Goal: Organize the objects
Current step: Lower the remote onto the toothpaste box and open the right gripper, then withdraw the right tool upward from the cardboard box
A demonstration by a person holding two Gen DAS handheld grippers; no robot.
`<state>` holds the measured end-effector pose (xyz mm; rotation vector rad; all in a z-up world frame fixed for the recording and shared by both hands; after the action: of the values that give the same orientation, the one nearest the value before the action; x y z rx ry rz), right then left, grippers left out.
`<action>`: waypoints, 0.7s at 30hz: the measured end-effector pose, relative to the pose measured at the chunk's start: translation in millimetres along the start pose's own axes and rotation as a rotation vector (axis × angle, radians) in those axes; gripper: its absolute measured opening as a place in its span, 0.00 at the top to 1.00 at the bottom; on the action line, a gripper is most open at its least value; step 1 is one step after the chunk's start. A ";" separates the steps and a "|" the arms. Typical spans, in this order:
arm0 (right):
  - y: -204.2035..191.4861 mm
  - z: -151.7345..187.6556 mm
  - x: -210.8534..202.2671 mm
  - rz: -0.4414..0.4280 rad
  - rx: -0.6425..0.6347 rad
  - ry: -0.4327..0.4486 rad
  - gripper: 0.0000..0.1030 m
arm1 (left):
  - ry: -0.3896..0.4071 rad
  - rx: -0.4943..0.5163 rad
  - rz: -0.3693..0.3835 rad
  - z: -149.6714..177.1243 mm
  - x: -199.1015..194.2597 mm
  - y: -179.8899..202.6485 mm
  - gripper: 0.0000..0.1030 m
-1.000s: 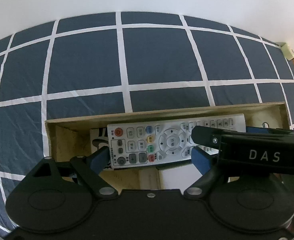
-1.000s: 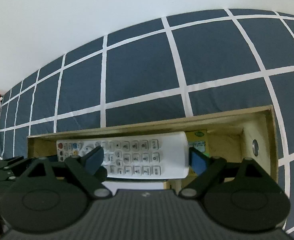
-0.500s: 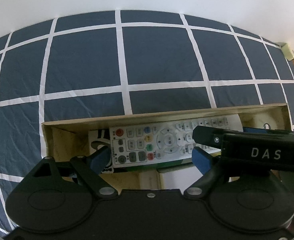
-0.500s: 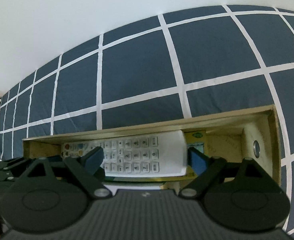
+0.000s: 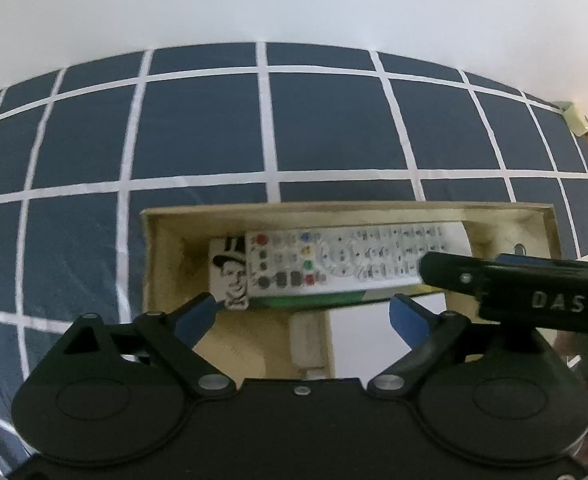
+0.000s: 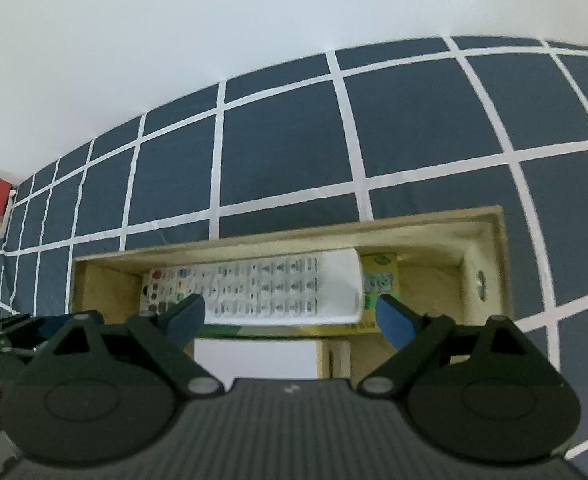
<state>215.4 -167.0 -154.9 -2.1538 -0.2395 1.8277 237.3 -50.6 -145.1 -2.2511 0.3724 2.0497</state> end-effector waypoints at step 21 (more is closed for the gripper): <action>11.6 69.5 -86.9 0.048 -0.069 0.062 0.01 | 0.100 -0.063 -0.057 74.5 -64.5 -5.3 0.01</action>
<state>131.2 -197.1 -87.7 -2.2778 -0.2423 1.7995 161.1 -21.0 -89.7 -2.3778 0.2501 1.9535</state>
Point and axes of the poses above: each gripper's, at about its wrist camera, not at the fingertips, and x roughly the way its jaws point, y to its right, z to its underside, the point moved 10 cm from there along x, roughly the way its jaws point, and after that the axes turned 9 degrees about -y, right-handed, at the moved point
